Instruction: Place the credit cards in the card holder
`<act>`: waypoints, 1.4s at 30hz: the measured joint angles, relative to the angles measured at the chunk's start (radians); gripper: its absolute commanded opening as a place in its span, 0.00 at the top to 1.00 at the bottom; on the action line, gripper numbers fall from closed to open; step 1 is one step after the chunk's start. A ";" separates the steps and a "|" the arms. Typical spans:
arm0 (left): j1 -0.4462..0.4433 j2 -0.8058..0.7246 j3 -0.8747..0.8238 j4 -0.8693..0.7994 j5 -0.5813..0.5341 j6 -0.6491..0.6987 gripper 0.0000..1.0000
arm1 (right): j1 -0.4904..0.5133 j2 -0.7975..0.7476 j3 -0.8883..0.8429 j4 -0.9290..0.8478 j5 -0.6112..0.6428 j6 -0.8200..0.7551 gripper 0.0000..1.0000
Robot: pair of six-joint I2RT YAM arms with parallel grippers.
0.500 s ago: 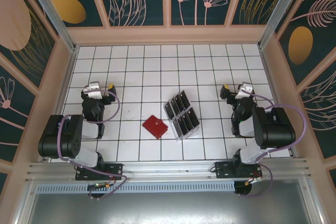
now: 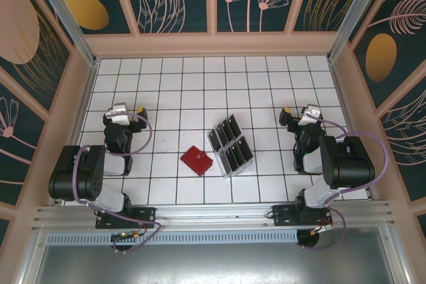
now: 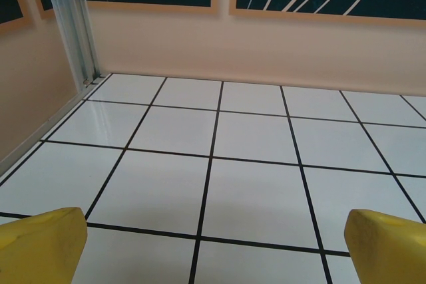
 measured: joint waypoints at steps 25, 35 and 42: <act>0.000 -0.127 0.134 -0.250 -0.009 -0.005 0.02 | 0.021 -0.303 -0.012 -0.142 0.102 0.024 0.01; 0.000 -0.309 0.312 -0.603 -0.004 -0.171 0.01 | -0.018 -0.653 0.179 -0.557 -0.211 0.398 0.01; 0.000 -0.373 0.338 -0.758 0.077 -0.336 0.02 | 0.200 -0.723 0.352 -1.100 -0.296 0.450 0.05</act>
